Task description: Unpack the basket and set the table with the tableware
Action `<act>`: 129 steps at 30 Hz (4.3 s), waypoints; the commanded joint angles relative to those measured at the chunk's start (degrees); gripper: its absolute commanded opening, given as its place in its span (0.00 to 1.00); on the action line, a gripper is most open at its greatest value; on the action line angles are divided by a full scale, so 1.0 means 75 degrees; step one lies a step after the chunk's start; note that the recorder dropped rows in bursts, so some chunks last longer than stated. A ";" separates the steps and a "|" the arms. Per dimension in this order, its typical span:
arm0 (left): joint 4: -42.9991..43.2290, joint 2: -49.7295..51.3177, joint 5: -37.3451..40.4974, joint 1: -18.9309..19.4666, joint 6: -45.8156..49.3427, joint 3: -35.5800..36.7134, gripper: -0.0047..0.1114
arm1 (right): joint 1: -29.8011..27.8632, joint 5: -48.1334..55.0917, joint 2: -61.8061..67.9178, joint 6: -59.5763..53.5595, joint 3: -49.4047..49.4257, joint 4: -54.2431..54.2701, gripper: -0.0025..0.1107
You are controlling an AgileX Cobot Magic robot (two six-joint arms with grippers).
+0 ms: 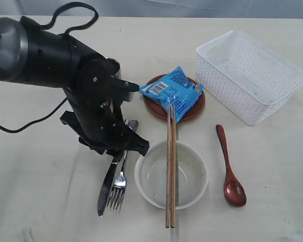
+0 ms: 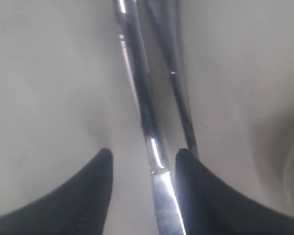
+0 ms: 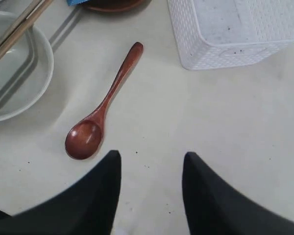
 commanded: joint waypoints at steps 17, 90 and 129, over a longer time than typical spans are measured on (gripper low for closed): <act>0.0500 0.0500 -0.0322 -0.0168 -0.0177 -0.0051 0.39 | -0.0007 0.0030 -0.0051 -0.0023 0.0014 -0.0184 0.37; 0.1486 -0.0627 0.1535 0.0233 0.0193 -0.0090 0.38 | -0.0007 0.0030 -0.0066 -0.0020 0.0014 -0.0279 0.37; -0.0666 -0.0875 -0.0958 -0.0882 0.3484 0.1067 0.38 | -0.0007 0.0030 -0.0120 -0.0020 0.0014 -0.0279 0.37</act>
